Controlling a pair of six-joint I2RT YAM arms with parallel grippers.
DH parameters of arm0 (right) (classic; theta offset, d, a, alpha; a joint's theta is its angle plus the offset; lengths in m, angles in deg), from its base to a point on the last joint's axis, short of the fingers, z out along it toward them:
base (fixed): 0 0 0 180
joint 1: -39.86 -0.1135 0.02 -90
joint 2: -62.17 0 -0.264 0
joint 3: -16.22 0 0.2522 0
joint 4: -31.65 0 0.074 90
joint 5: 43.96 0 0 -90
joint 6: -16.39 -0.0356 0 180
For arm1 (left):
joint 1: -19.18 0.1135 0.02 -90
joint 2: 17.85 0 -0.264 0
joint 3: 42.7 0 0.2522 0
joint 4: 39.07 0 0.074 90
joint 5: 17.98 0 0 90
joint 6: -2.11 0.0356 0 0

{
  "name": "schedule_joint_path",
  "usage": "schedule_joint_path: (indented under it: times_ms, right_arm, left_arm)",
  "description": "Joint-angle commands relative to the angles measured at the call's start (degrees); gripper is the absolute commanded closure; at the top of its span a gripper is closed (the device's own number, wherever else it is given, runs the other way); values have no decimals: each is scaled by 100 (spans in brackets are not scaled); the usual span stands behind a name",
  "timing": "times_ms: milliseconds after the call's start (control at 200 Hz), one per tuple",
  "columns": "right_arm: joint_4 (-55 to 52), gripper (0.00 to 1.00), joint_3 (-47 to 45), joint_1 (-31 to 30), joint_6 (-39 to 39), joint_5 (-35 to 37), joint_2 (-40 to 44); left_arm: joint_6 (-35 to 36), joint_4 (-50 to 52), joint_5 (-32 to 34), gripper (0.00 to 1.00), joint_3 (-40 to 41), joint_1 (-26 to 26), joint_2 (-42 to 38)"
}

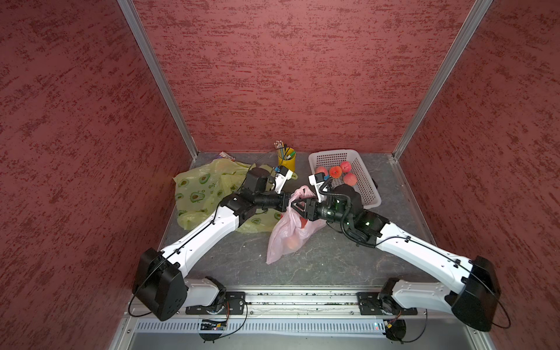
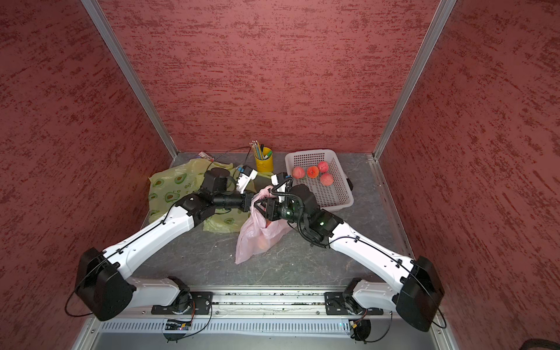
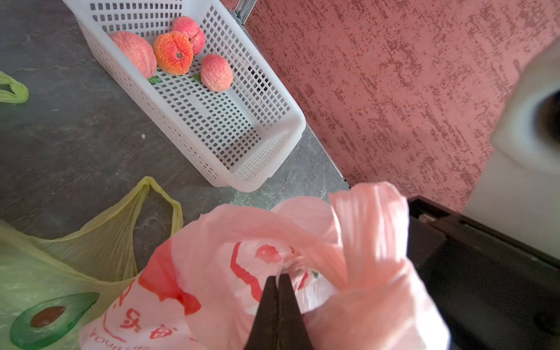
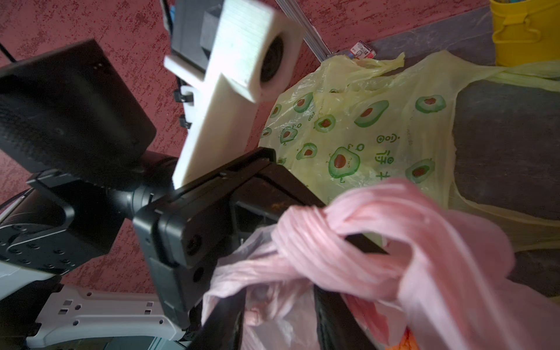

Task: Place the peach into a plastic bag & tie a knot
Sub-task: Tie the plastic bag at the center of the board.

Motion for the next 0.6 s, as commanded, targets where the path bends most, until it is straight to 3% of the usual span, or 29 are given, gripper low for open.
schedule_joint_path:
  times_ms: [0,376,496,596]
  right_arm:
    - [265,63,197,-16,-131,65,-69]
    - [-64,92,158,-17,-65,327,177]
    - [-600,100,163,-21,54,509,379]
    - [-1077,100,165,-21,155,675,598]
  left_arm:
    - [328,385,373,100,-274,-158,-146]
    - [487,722,779,100,-454,-136,-147]
    - [695,1176,1355,100,-732,65,-104]
    - [1104,1662,2418,100,-1062,140,56]
